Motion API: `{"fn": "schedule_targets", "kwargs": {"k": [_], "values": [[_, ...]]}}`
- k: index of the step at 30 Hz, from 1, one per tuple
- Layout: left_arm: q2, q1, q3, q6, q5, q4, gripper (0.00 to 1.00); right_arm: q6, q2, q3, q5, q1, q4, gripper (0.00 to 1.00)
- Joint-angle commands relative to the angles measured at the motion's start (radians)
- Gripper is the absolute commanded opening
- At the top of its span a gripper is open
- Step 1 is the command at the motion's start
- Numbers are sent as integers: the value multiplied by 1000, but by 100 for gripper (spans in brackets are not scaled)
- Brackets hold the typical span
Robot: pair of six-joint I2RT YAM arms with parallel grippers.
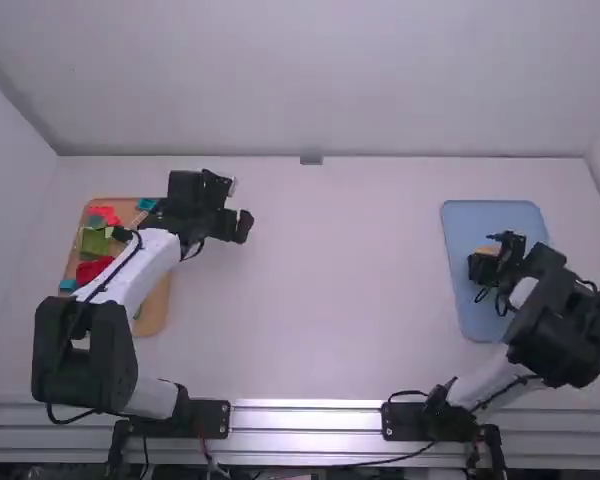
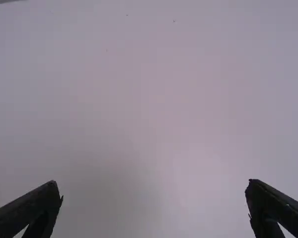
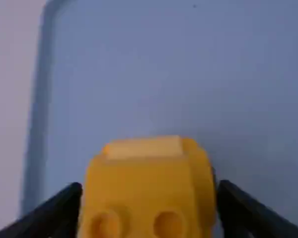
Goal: Assemble lego blocks to make yellow taxi
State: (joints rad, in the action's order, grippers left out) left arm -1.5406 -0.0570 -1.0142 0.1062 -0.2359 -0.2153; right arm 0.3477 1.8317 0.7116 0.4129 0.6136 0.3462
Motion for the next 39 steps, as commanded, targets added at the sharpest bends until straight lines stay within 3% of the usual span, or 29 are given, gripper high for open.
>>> {"fn": "schedule_targets", "kwargs": {"k": [1,2,7,12,16,23,30,31,39], "values": [[8,1,7,18,-15,-12,99,-61,-3,45,6,1,-19,90],[11,1,8,19,-14,-16,99,-60,-15,58,6,0,-53,99],[45,-4,7,19,-10,-31,99,-53,-130,146,-43,-35,-328,99],[114,-8,8,79,-7,-73,99,-53,-258,225,-158,-147,-558,99],[194,-10,8,103,-5,-126,99,-42,-383,257,-230,-291,-674,99],[339,-55,8,-17,202,-255,99,1,-577,270,-353,-609,-771,99],[458,-63,8,-5,167,-308,99,1,-694,270,-494,-879,-774,99],[465,-62,8,-6,166,-308,99,1,-699,270,-503,-895,-774,99],[560,33,103,-101,236,-212,90,-96,-795,173,-413,-799,-677,89]]}}
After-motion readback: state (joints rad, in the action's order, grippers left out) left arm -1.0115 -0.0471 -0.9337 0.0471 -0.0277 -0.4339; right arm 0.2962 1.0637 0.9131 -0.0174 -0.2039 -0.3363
